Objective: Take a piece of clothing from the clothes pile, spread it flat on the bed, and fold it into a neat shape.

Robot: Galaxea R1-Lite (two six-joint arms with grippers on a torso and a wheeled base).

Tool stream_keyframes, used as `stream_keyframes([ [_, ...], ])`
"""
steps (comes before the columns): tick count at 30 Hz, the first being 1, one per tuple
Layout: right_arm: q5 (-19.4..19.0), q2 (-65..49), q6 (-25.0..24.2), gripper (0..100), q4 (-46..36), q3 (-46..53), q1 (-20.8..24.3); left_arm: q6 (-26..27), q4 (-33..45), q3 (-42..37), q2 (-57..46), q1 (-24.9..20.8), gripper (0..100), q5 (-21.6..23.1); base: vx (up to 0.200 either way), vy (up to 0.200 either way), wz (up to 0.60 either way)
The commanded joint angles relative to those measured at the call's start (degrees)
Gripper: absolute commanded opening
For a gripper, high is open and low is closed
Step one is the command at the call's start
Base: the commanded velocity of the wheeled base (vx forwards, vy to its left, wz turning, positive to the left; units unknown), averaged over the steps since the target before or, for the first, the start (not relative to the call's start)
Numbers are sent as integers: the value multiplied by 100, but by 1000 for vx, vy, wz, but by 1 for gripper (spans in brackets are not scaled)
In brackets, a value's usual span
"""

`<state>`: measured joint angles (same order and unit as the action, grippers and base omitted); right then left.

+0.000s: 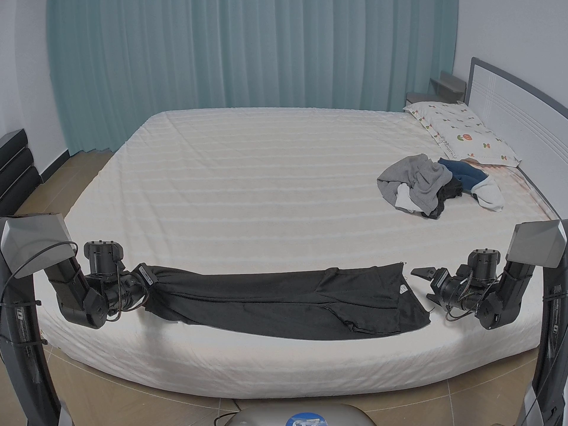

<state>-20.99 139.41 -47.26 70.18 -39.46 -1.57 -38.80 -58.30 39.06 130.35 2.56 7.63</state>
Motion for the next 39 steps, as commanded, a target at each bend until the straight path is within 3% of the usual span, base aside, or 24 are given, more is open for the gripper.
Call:
stream_keyframes([
  [1, -1, 7, -2, 100, 4, 0, -1, -295, 20, 216, -36, -54, 0, -25, 0, 0, 0],
  [19, -1, 86, 15, 100, 259, 79, -1, -435, 600, 269, -889, -1038, 0, -280, 0, -189, 0],
  [28, -1, 86, 24, 100, 259, 88, -1, -435, 2059, 1192, -1038, -1741, 0, -605, 0, -200, 0],
  [39, -1, 95, 42, 100, 259, 88, -1, -444, 3281, 2176, -906, -2761, 0, -948, 0, -200, 0],
])
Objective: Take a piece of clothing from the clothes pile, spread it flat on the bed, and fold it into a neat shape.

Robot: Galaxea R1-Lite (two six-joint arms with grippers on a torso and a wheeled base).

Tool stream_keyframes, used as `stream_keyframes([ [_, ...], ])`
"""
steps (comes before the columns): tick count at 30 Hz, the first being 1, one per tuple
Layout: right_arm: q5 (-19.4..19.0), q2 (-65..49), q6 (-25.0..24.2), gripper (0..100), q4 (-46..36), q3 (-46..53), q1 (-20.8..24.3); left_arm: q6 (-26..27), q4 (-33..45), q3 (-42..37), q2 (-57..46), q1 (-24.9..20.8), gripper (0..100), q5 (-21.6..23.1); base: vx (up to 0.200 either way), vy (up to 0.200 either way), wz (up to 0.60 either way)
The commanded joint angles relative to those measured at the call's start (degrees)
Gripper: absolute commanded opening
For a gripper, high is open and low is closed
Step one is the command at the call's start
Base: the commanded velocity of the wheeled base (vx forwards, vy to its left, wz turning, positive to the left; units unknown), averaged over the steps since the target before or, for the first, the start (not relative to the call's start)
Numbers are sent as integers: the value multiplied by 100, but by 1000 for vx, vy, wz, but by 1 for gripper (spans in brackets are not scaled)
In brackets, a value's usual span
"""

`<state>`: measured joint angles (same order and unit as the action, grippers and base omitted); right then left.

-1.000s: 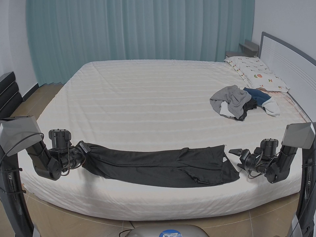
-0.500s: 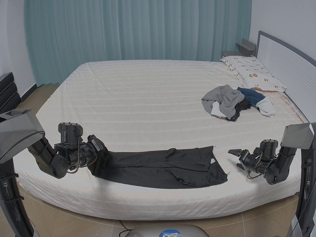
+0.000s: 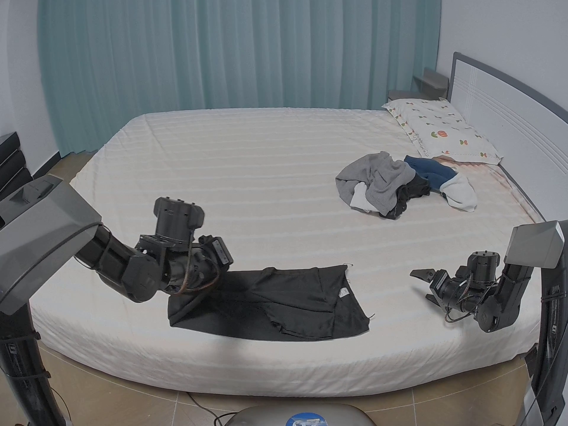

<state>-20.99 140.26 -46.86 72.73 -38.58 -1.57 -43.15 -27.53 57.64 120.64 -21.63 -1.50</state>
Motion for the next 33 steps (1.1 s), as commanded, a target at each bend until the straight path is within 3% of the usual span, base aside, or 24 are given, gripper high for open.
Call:
stream_keyframes([
  [1, -1, 10, 1, 100, 4, 0, -1, -18, 274, 406, 135, -430, 0, -43, 0, -200, 0],
  [11, -1, 10, 1, 100, 4, 0, -1, -211, 608, 1171, 795, -914, 0, -500, 0, -200, 0],
  [21, -1, 10, 1, 100, 4, 0, -1, -554, 634, 1566, 1287, -1142, 0, -747, 0, 0, 0],
  [22, -1, 10, 1, 100, 4, 0, -1, -562, 634, 1575, 1304, -1212, 100, -738, 0, 0, 0],
  [33, -1, 10, 1, 100, 4, 0, -1, -879, 608, 1505, 1287, -1432, 100, -799, 0, 0, 0],
])
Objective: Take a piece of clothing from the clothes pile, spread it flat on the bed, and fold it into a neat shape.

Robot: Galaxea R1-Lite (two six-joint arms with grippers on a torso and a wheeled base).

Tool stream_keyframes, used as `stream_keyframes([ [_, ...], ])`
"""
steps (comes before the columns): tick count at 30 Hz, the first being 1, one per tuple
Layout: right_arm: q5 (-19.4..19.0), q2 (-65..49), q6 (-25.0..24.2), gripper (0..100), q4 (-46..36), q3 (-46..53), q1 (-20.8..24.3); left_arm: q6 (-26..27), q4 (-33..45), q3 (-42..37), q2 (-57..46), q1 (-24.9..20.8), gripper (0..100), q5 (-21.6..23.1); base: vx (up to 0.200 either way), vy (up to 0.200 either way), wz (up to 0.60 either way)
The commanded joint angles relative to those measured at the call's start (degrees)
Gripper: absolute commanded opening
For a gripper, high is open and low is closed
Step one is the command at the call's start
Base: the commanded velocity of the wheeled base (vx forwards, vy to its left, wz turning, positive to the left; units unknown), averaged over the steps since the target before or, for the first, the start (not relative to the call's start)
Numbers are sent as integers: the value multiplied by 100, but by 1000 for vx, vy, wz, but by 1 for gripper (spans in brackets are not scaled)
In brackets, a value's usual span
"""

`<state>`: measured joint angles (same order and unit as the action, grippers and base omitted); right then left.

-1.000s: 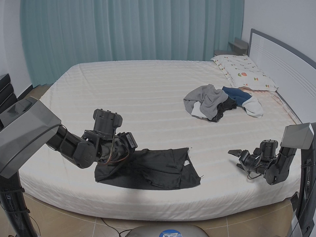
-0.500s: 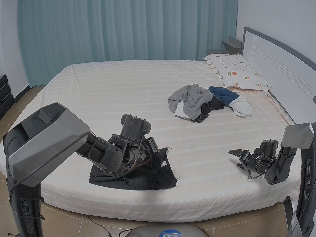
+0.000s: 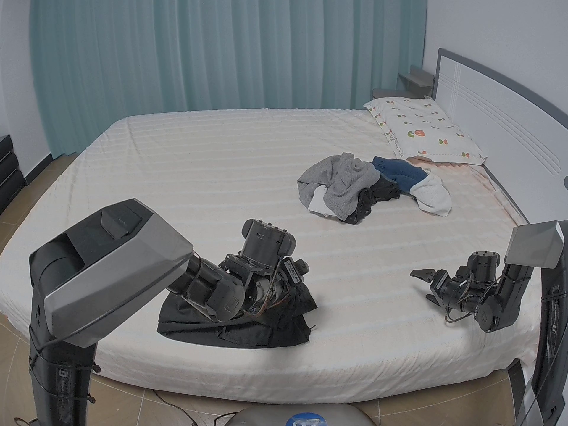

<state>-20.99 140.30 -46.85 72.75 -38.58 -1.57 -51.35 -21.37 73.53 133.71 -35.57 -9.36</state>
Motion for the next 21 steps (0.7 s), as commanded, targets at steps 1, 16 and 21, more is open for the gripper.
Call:
stream_keyframes([
  [1, -1, 6, 0, 100, 2, 0, -1, -77, -8, -146, -90, -20, 100, -31, 0, 0, 0],
  [16, 7, 6, 0, 100, 2, 0, 8, -1158, -1220, -2370, -1435, 956, 100, 479, 0, 0, 0],
  [21, 7, 6, 0, 100, 2, 9, 8, -1457, -1906, -3038, -1532, 1624, 100, 1156, 0, 160, 0],
])
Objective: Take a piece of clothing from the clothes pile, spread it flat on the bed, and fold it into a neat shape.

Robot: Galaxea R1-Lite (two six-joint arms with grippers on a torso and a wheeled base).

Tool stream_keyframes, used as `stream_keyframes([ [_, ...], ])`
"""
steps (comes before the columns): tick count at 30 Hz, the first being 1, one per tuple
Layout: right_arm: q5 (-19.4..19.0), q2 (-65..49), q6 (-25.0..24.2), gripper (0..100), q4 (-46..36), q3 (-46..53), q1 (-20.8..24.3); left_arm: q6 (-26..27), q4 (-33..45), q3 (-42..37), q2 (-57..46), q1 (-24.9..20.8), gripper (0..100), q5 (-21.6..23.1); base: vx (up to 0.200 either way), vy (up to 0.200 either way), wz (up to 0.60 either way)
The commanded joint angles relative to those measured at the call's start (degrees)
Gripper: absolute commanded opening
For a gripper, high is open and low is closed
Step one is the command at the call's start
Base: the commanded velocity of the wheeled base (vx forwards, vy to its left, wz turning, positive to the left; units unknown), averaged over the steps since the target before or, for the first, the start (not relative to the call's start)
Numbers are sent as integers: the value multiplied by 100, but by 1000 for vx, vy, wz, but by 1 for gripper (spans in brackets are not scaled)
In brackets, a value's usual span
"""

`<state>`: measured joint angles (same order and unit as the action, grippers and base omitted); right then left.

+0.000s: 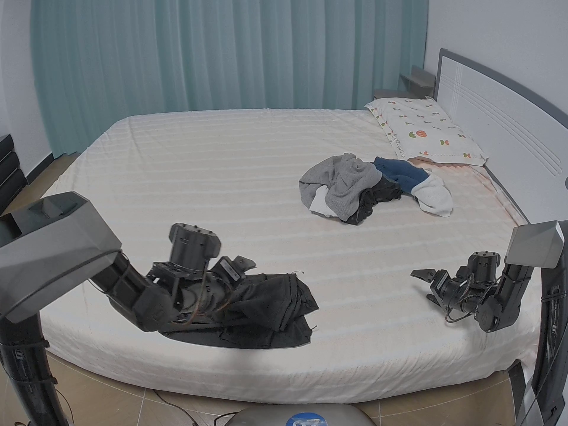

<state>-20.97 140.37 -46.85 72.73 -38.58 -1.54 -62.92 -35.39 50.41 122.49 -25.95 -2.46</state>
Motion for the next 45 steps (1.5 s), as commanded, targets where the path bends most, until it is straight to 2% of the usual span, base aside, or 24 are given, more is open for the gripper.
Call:
stream_keyframes([
  [1, 5, -1, 0, 100, 4, 0, 4, -397, -671, -901, -384, 838, 100, 589, 0, 200, 0],
  [5, 5, -1, 0, 100, 4, 0, 4, -485, -1119, -1174, -358, 1172, 100, 730, 0, 200, 0],
  [8, 5, -10, 0, 100, -4, 0, 4, -494, -1163, -1209, -349, 1347, 100, 818, 0, 200, 0],
  [12, 14, -36, -9, 100, -4, -9, 13, -476, -1207, -1253, -138, 1637, 100, 1187, 0, 200, 0],
  [14, 5, -107, -26, 100, 13, -9, 31, -467, -1313, -1253, 56, 1664, 100, 1213, 0, 200, 0],
  [20, 5, -608, -52, 100, 31, 334, 479, -494, -1735, -1270, 284, 1664, 100, 1178, 0, 200, 0],
  [21, 14, -740, -61, 100, 101, 483, 751, -494, -1787, -1349, 284, 1664, 100, 1195, 0, 200, 0],
  [31, 23, -819, -9, 100, 681, 1257, 1648, -485, -1796, -1367, 293, 1664, 100, 1195, 0, 200, 0],
  [35, 23, -828, 0, 100, 681, 1345, 1797, -476, -1796, -1367, 293, 1664, 100, 1195, 0, 200, 0],
  [45, 23, -643, 53, 100, 664, 1345, 1797, -441, -1796, -1367, 302, 1655, 100, 1187, 0, 0, 0],
])
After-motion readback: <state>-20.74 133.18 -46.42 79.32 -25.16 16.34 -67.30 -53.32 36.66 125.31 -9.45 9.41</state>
